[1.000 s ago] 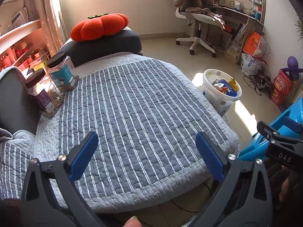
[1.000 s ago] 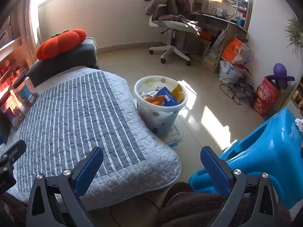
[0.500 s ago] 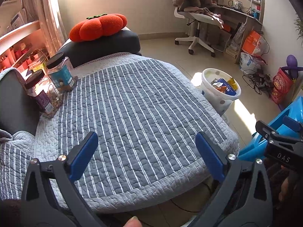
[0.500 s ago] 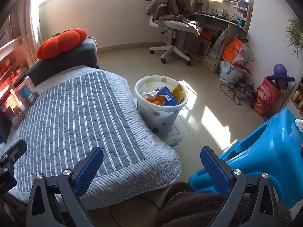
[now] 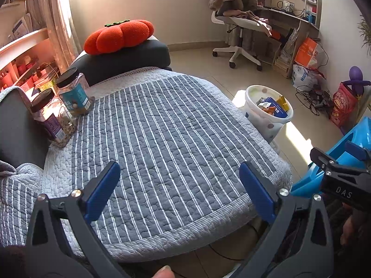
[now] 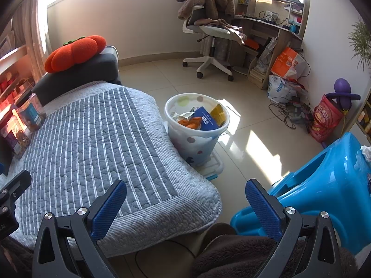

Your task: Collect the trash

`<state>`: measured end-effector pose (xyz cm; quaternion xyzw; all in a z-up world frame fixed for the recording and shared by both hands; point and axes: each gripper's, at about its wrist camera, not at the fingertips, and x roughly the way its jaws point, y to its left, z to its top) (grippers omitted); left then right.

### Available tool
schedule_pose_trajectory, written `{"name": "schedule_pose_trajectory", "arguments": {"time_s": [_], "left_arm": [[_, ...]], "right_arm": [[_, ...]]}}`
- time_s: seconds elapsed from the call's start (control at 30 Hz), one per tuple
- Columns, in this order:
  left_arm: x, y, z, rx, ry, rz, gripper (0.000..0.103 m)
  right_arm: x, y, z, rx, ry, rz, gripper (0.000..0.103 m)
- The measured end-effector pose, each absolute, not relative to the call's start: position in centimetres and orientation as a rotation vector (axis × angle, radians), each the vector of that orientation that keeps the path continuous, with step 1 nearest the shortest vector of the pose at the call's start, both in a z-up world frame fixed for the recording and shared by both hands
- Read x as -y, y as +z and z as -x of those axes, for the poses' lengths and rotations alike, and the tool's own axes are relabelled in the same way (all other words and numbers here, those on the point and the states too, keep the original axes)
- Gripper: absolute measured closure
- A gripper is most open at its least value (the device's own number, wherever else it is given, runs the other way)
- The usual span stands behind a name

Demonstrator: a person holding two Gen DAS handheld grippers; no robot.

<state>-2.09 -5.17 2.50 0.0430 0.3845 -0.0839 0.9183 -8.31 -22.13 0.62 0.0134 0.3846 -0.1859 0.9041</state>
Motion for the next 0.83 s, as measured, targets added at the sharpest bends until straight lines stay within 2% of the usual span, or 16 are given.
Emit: {"name": "schedule_pose_trajectory", "arguments": {"time_s": [0.83], "left_arm": [[5.03, 2.42, 1.86, -0.828, -0.190, -0.057, 0.001]], "right_arm": [[22.21, 0.68, 8.41, -0.794, -0.383, -0.028, 0.000]]}}
